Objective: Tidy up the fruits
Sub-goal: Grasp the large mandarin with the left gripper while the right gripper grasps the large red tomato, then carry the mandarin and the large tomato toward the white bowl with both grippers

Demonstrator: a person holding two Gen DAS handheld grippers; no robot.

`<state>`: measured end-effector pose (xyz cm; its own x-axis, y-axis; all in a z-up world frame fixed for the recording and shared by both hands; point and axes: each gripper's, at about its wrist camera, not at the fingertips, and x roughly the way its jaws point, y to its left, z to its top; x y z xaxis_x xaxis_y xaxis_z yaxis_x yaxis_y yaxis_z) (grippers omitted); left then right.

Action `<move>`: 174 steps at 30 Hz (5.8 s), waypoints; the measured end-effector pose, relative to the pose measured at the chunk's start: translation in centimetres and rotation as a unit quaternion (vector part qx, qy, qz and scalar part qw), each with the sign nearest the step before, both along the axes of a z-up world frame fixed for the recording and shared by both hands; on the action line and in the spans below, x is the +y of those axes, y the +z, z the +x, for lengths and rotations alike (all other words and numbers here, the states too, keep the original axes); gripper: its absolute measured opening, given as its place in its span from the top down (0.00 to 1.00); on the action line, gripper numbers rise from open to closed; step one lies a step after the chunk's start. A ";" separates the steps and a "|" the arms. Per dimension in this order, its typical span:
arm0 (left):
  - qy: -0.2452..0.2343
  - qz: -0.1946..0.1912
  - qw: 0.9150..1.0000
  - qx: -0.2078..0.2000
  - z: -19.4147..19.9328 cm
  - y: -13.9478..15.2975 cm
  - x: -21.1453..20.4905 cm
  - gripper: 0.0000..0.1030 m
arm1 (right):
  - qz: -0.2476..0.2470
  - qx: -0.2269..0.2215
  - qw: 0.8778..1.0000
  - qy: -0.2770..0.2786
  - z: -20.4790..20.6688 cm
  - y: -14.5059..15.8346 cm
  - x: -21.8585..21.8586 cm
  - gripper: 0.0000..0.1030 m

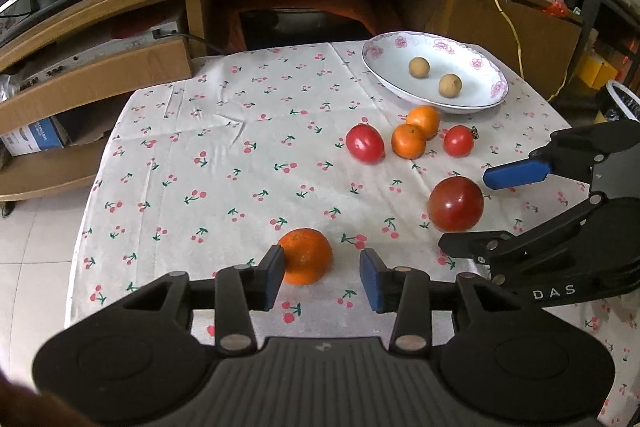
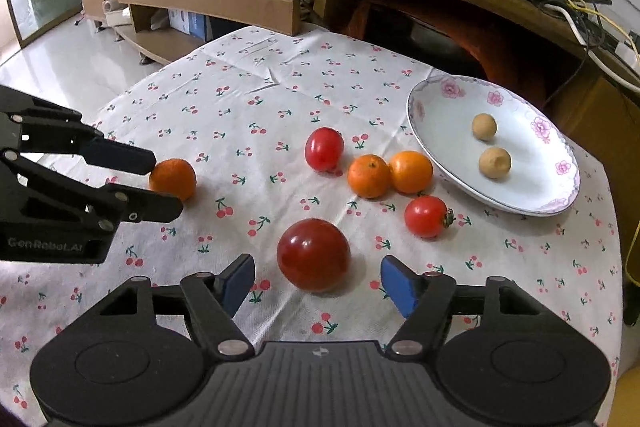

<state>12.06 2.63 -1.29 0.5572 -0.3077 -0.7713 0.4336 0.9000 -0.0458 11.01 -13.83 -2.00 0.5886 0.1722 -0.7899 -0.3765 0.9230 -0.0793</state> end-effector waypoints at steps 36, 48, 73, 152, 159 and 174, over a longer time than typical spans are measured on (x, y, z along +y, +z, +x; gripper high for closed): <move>-0.011 0.031 0.999 -0.004 0.5 -2.1 -1.1 0.52 | -0.049 -0.001 0.999 0.020 -0.5 -0.5 1.1 0.66; 0.003 0.055 0.998 -0.003 0.6 -1.6 -2.1 0.61 | -0.044 0.003 0.999 0.011 -0.5 -0.3 1.0 0.68; -0.022 0.059 0.998 -0.020 0.3 0.7 -6.3 0.61 | -0.011 -0.012 0.999 -0.034 -0.8 1.8 -1.2 0.89; -0.019 0.006 0.999 -0.036 5.0 3.5 -10.4 0.62 | -0.027 -0.079 0.990 -0.114 2.8 3.9 -5.6 0.61; -0.019 0.004 0.999 -0.038 6.5 3.5 -11.3 0.62 | -0.025 -0.081 0.988 -0.127 4.1 3.8 -6.6 0.61; -0.025 0.001 0.999 -0.032 11.4 1.7 -14.0 0.63 | -0.028 -0.074 0.986 -0.148 8.7 2.1 -8.9 0.61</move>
